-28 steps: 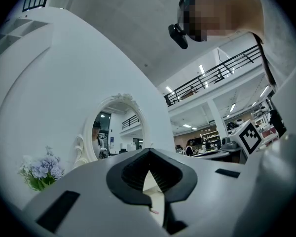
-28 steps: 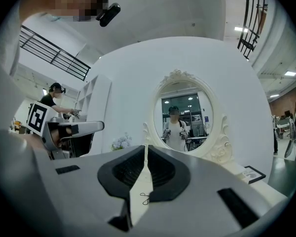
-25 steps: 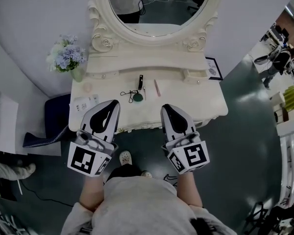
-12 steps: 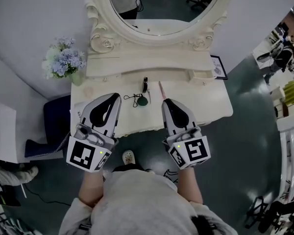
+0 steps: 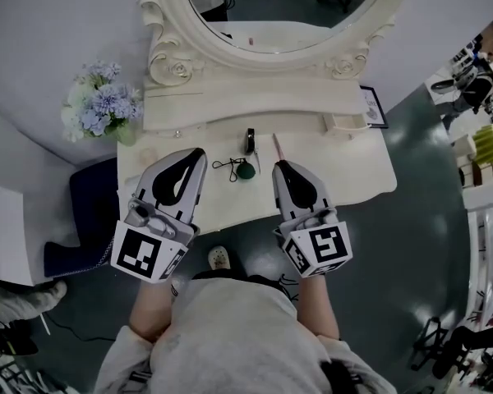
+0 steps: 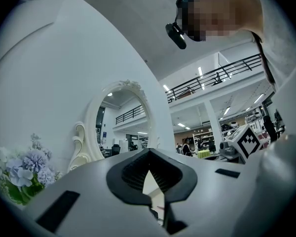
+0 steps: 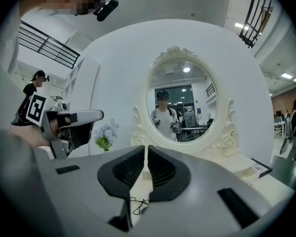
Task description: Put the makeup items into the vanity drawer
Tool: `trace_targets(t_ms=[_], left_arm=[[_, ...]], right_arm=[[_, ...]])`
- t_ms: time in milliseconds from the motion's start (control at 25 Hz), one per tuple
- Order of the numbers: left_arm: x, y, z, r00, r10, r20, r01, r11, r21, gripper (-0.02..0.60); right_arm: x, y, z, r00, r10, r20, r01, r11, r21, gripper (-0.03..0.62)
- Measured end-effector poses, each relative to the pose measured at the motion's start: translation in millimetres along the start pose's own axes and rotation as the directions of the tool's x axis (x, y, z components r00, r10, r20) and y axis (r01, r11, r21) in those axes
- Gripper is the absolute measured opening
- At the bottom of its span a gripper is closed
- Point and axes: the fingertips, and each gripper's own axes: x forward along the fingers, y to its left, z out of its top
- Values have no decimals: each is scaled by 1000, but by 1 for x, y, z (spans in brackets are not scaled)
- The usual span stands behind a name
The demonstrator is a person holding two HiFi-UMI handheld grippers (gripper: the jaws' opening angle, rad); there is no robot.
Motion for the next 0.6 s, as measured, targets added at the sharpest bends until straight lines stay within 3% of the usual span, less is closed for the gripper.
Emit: trace_targets(t_ms=[440,600], left_arm=[[13,16,-17,999,-38,-8,38,999,-31,14],[15,19,-28,998,-50,-46,48,998,-34,14]], right_arm=[[22,-1,-39,994,-31,-110,34,999,32,32],[29,-4,-56,987,-25,-160,32,998,46,32]])
